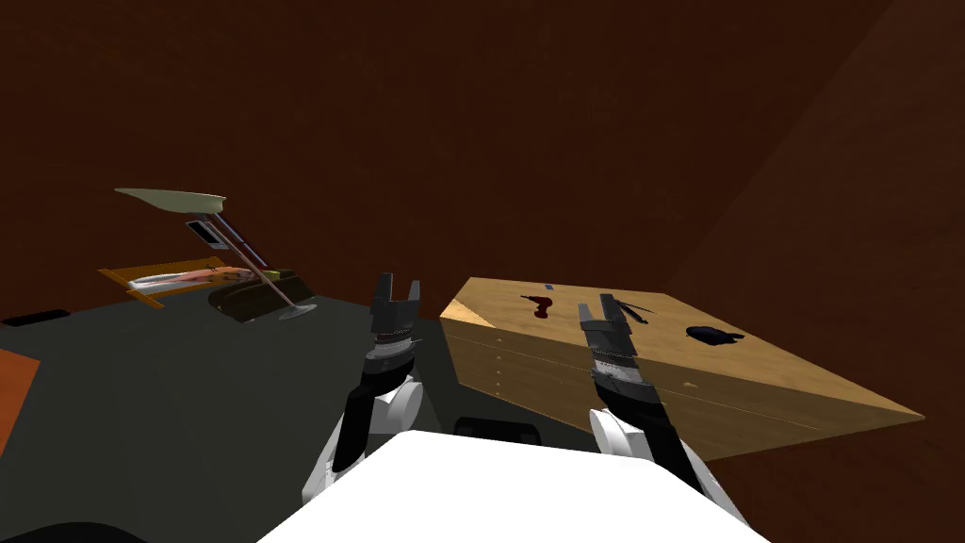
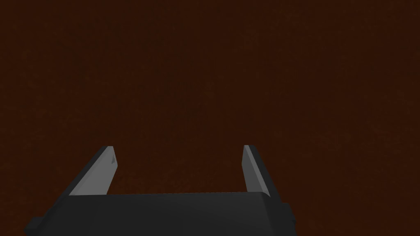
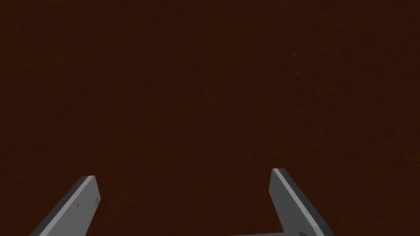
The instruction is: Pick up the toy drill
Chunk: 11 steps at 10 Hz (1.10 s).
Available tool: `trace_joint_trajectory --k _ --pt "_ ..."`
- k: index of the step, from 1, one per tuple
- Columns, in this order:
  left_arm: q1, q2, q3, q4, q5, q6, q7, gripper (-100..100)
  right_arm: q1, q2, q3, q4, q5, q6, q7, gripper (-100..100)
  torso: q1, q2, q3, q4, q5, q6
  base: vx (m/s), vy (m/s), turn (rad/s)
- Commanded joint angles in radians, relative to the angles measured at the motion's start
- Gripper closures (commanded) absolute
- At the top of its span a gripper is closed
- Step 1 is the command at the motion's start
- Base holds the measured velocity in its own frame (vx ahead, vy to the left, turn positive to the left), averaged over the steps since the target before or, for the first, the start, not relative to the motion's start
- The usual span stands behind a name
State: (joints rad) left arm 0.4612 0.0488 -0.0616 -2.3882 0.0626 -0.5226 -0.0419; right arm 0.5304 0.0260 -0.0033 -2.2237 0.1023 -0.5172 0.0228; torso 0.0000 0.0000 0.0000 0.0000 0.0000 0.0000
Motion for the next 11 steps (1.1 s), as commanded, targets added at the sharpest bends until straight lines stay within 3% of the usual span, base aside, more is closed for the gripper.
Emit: trace_joint_trajectory --k 1,8,9,11 --pt "0.0 0.0 0.0 0.0 0.0 0.0 0.0 0 0.011 -0.039 -0.009 0.016 0.015 0.003 0.011 -100 0.0 0.0 0.0 0.0 0.0 0.0 -0.001 0.045 0.014" --pt "0.0 0.0 0.0 0.0 0.0 0.0 0.0 0 0.072 -0.252 -0.093 0.146 0.121 0.044 0.094 -100 0.009 0.001 0.0 0.0 0.002 0.0 -0.008 0.118 0.01" --pt "0.0 0.0 0.0 0.0 0.0 0.0 0.0 0 0.072 -0.258 -0.093 0.146 0.121 0.044 0.094 -100 0.01 0.001 0.0 0.0 0.002 0.0 -0.014 0.107 -0.005" --pt "0.0 0.0 0.0 0.0 0.0 0.0 0.0 0 0.092 -0.327 -0.128 0.201 0.165 0.063 0.128 -100 0.005 0.001 0.001 0.0 0.001 0.0 -0.009 0.099 0.026"
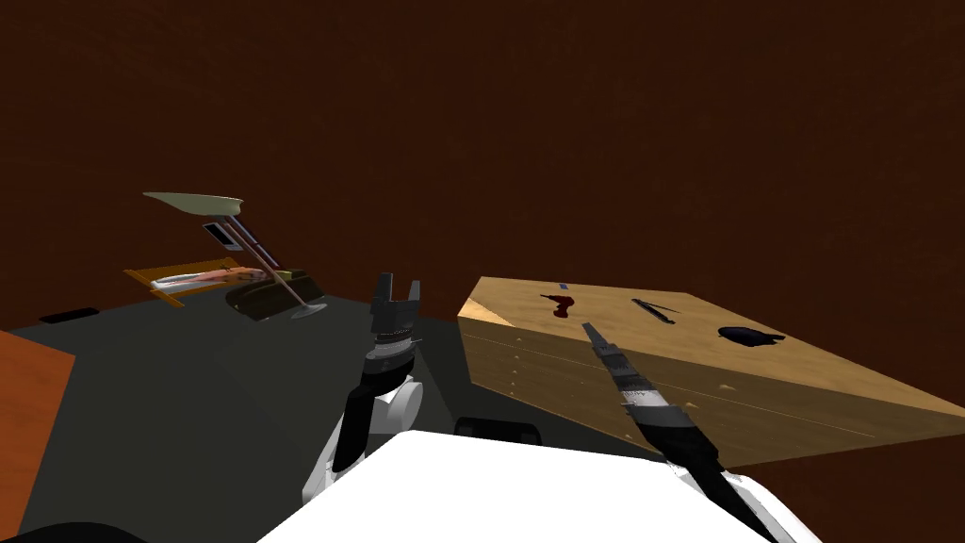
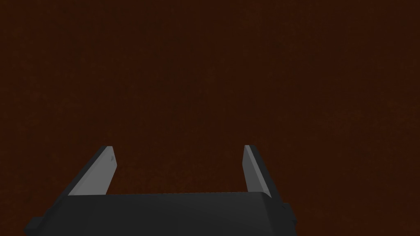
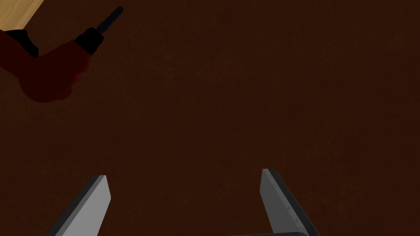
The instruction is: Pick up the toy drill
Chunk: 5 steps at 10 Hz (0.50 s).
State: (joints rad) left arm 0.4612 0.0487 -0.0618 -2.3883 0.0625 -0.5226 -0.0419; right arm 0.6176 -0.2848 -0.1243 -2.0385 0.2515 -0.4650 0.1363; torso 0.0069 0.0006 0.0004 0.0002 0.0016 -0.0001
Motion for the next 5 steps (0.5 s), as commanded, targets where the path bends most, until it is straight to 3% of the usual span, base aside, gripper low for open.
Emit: trace_joint_trajectory --k 1,3,5 --pt "0.0 0.0 0.0 0.0 0.0 0.0 0.0 0 0.005 -0.028 -0.007 0.016 0.016 0.011 0.015 -100 0.0 0.0 0.0 0.0 0.0 0.0 -0.009 0.088 0.002" --pt "0.0 0.0 0.0 0.0 0.0 0.0 0.0 0 0.025 -0.102 -0.043 0.076 0.065 0.032 0.053 -100 -0.001 -0.001 0.0 0.0 0.0 0.0 -0.001 0.108 0.034" --pt "0.0 0.0 0.0 0.0 0.0 0.0 0.0 0 0.035 -0.147 -0.06 0.108 0.091 0.043 0.072 -100 0.0 0.0 0.0 0.0 0.0 0.0 -0.004 0.101 0.023"
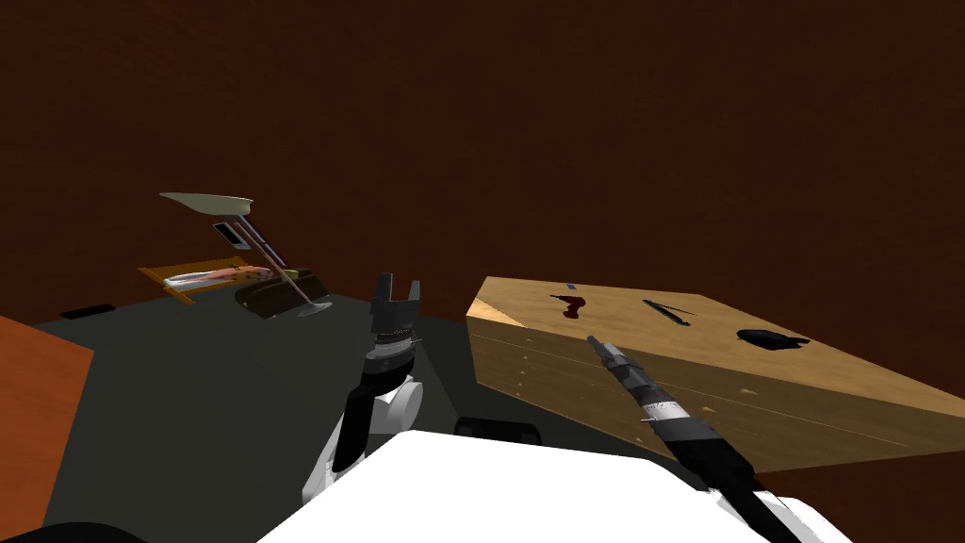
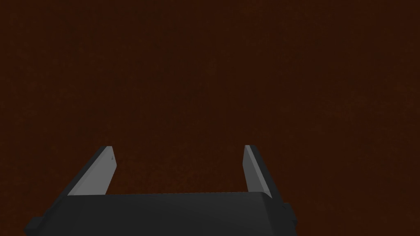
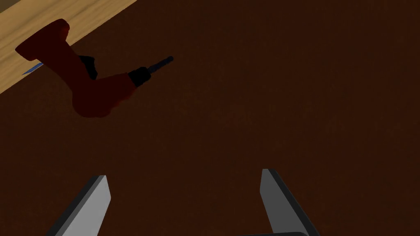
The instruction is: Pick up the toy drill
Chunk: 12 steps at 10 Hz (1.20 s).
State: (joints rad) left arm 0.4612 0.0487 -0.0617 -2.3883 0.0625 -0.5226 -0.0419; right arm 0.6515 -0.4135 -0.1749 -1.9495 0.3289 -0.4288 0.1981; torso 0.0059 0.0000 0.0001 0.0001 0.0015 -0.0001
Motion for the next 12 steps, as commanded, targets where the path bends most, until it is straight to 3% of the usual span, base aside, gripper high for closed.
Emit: trace_joint_trajectory --k 1,3,6,8,9,10,11,12 --pt "0.0 0.0 0.0 0.0 0.0 0.0 0.0 0 0.001 -0.031 -0.009 0.019 0.013 0.007 0.011 -100 0.0 0.0 0.0 0.0 0.0 0.0 0.006 0.072 0.015" --pt "0.0 0.0 0.0 0.0 0.0 0.0 0.0 0 0.022 -0.098 -0.04 0.075 0.067 0.03 0.052 -100 -0.001 0.0 0.0 0.0 0.0 0.0 0.021 0.117 0.058" --pt "0.0 0.0 0.0 0.0 0.0 0.0 0.0 0 0.033 -0.163 -0.055 0.117 0.095 0.041 0.073 -100 0.0 0.0 0.0 0.0 0.0 0.0 0.009 0.092 0.026" --pt "0.0 0.0 0.0 0.0 0.0 0.0 0.0 0 0.053 -0.23 -0.08 0.184 0.151 0.064 0.116 -100 -0.002 -0.001 -0.001 0.0 -0.001 0.0 0.031 0.091 0.07" --pt "0.0 0.0 0.0 0.0 0.0 0.0 0.0 0 0.053 -0.251 -0.08 0.184 0.151 0.064 0.116 -100 0.001 -0.002 -0.001 0.0 0.0 0.0 0.034 0.107 0.024" --pt "0.0 0.0 0.0 0.0 0.0 0.0 0.0 0 0.064 -0.29 -0.092 0.217 0.18 0.075 0.137 -100 0.001 -0.002 -0.001 0.0 0.0 0.0 0.025 0.096 0.065" --pt "0.0 0.0 0.0 0.0 0.0 0.0 0.0 0 0.064 -0.294 -0.092 0.217 0.18 0.075 0.137 -100 0.0 -0.002 -0.001 0.0 0.0 0.0 0.024 0.068 0.027" --pt "0.0 0.0 0.0 0.0 0.0 0.0 0.0 0 0.074 -0.337 -0.102 0.251 0.208 0.086 0.158 -100 -0.002 -0.002 -0.001 0.0 0.0 0.0 0.03 0.075 0.052"
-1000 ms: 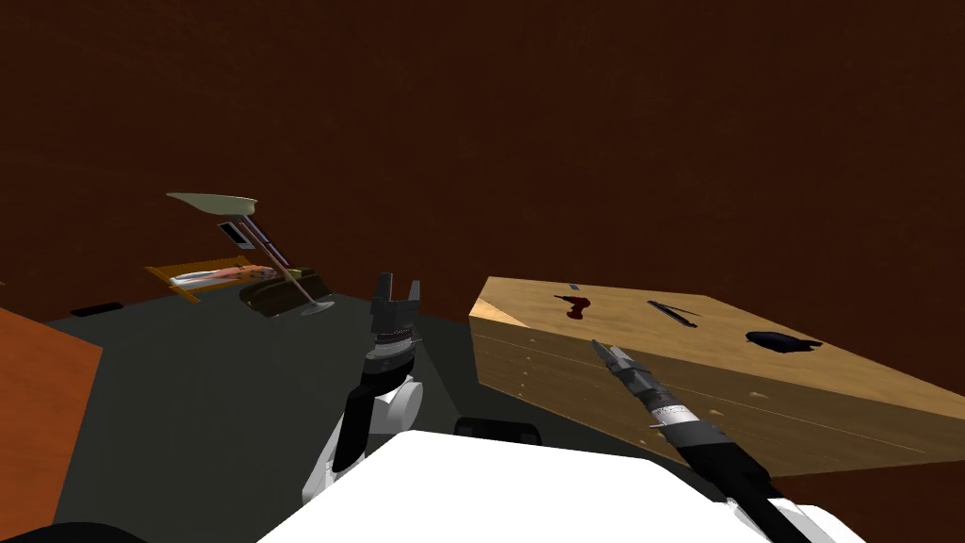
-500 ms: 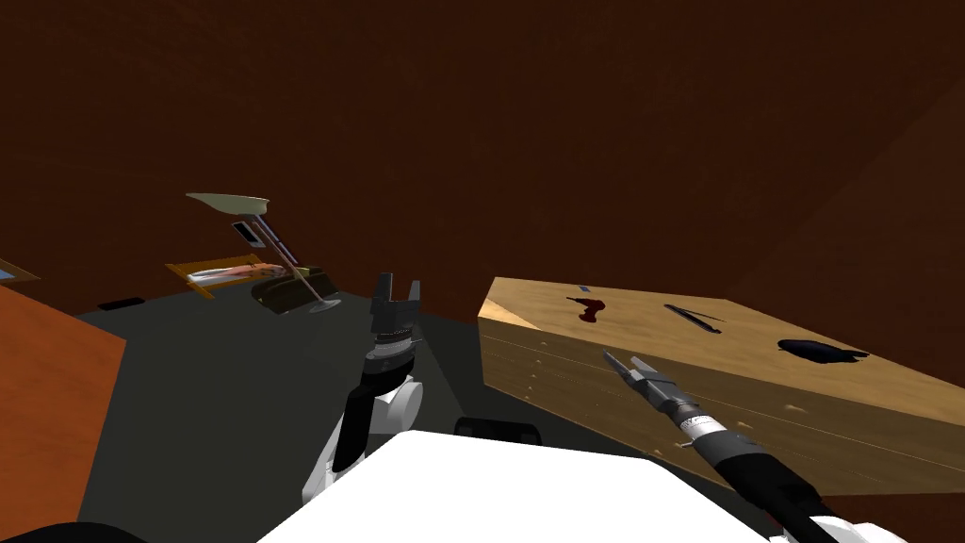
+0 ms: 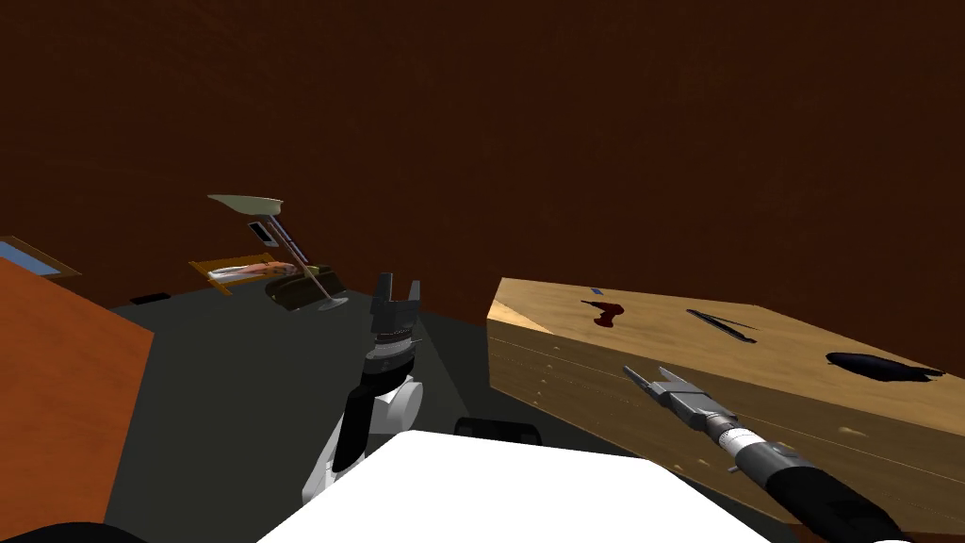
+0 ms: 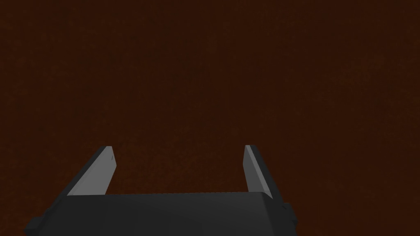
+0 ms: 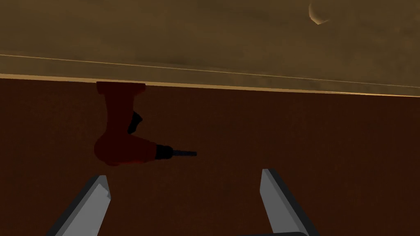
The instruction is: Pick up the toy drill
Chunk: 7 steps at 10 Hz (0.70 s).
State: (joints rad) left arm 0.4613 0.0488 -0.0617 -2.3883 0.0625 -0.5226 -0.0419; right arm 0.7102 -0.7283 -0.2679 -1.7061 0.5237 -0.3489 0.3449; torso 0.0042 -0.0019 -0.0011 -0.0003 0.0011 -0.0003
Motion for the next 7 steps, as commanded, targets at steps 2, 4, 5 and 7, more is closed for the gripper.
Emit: trace_joint_trajectory --k 2,4,5,7 --pt "0.0 0.0 0.0 0.0 0.0 0.0 0.0 0 0.025 -0.064 -0.018 0.04 0.041 0.017 0.032 -100 0.002 0.0 0.0 0.0 0.001 0.0 0.032 0.097 0.065" --pt "0.0 0.0 0.0 0.0 0.0 0.0 0.0 0 0.044 -0.136 -0.031 0.105 0.095 0.038 0.073 -100 0.001 -0.001 0.0 0.0 0.0 0.0 0.057 0.092 0.083" --pt "0.0 0.0 0.0 0.0 0.0 0.0 0.0 0 0.044 -0.146 -0.031 0.105 0.095 0.038 0.073 -100 0.002 -0.002 -0.001 0.0 0.001 0.0 0.045 0.081 0.026" --pt "0.0 0.0 0.0 0.0 0.0 0.0 0.0 0 0.06 -0.212 -0.041 0.165 0.147 0.058 0.112 -100 0.0 0.0 0.0 0.0 0.0 0.0 0.044 0.082 0.085"
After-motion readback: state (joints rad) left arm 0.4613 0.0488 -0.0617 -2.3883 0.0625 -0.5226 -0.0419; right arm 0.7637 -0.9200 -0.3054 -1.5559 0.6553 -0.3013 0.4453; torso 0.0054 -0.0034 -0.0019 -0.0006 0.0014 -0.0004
